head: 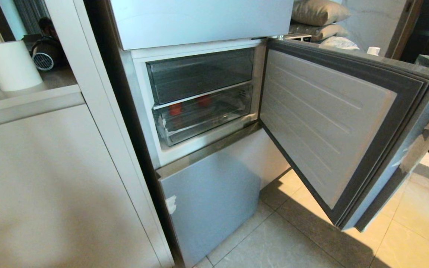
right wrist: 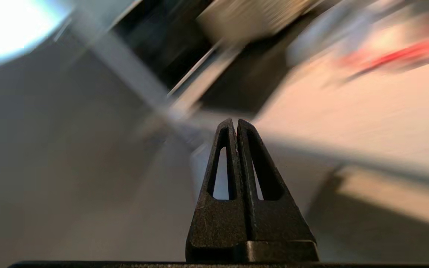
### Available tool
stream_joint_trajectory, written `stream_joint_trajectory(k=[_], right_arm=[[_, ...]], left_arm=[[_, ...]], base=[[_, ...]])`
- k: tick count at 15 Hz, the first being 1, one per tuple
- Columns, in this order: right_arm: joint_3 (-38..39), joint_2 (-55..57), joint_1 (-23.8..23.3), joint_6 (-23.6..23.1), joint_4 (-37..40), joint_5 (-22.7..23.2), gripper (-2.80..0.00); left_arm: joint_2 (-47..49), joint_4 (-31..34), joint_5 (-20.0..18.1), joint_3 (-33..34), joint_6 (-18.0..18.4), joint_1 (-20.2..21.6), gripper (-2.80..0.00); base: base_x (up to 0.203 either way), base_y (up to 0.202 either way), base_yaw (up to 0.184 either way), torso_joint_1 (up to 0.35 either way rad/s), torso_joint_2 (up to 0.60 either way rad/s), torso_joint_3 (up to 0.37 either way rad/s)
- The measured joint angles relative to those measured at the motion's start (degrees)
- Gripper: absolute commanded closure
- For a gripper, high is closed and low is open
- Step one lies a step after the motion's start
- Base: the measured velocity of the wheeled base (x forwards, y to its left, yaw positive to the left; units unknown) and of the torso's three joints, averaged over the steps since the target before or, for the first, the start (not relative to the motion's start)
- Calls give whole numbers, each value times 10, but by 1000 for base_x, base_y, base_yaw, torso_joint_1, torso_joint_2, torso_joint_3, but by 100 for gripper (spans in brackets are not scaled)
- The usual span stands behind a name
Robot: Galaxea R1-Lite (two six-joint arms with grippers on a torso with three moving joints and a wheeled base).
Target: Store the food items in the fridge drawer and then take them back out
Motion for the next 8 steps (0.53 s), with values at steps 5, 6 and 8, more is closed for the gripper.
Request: stream_joint_trajectory(k=[5,6,8], right_arm=[[-6,1,185,-6,-3,-56,0],[-10,2,213,-9,-2,-68,0],[-31,11,280,-23,-2,-98,0]], left_arm=[[0,0,0,0,0,0,0],[0,0,0,0,0,0,0],[0,0,0,0,0,0,0]], base=[[0,0,0,0,0,0],[0,0,0,0,0,0],[0,0,0,0,0,0]])
